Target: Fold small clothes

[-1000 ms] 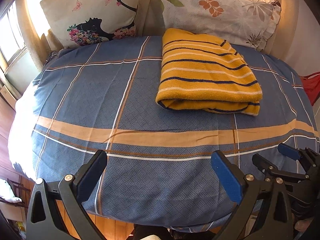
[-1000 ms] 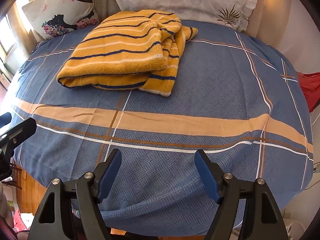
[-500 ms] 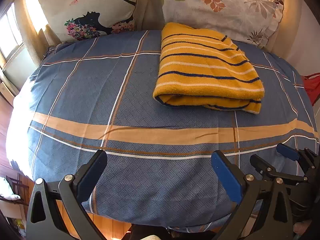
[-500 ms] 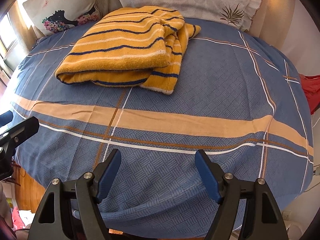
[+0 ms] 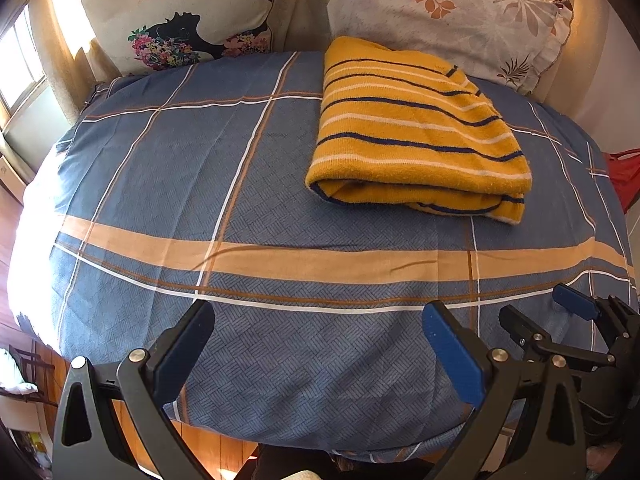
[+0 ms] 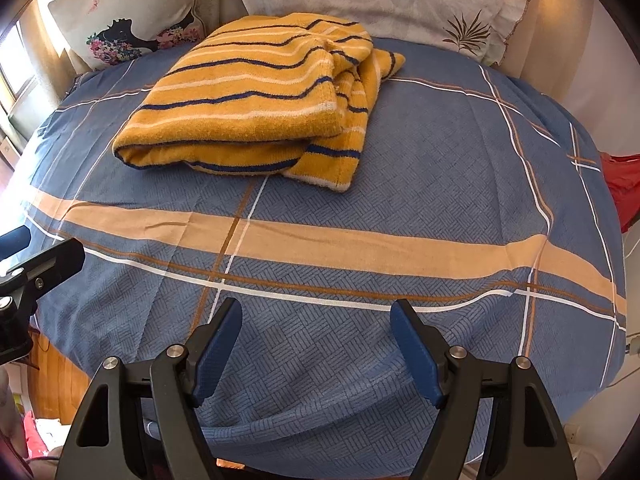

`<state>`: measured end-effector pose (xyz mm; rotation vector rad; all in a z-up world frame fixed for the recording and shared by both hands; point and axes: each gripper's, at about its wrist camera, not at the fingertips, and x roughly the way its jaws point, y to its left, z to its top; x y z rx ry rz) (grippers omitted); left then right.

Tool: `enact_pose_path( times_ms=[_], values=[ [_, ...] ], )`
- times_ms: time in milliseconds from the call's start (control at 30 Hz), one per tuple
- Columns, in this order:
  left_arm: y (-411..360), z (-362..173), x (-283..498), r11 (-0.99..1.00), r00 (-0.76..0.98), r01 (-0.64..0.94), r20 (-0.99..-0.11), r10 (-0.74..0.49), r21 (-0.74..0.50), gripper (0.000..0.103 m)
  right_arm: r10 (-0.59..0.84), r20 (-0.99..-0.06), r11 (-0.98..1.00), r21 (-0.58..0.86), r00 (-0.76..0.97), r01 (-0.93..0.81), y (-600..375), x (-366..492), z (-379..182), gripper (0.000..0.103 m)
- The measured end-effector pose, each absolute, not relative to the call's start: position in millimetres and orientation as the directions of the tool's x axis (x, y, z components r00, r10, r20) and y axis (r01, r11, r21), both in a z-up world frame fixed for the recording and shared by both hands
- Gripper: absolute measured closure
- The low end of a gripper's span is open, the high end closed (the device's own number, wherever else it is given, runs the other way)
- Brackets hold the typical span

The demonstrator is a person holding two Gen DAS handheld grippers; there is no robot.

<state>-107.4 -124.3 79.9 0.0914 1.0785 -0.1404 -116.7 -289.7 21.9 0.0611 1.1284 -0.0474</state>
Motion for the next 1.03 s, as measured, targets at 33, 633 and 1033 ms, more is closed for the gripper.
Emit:
enact_pose_path(
  times_ms=[33,633,1033],
  values=[
    [-125,80,-108,0.987,0.466,0.159,-0.882,-0.070,0.006,0.000,-0.007,-0.904,0.997,0.026,0.428,0.069,-290,-116,22,0.022],
    [-132,79,-118,0.985,0.457,0.174,-0.887,-0.073,0.009,0.000,-0.012,-0.899,0.997,0.021,0.437,0.070,-291,-125,23,0.021],
    [-132,88,-122,0.985,0.474,0.171,-0.877,-0.074,0.010,0.000,-0.016,-0.884,0.998,0.018,0.467,0.068,-290,-132,32,0.020]
  ],
)
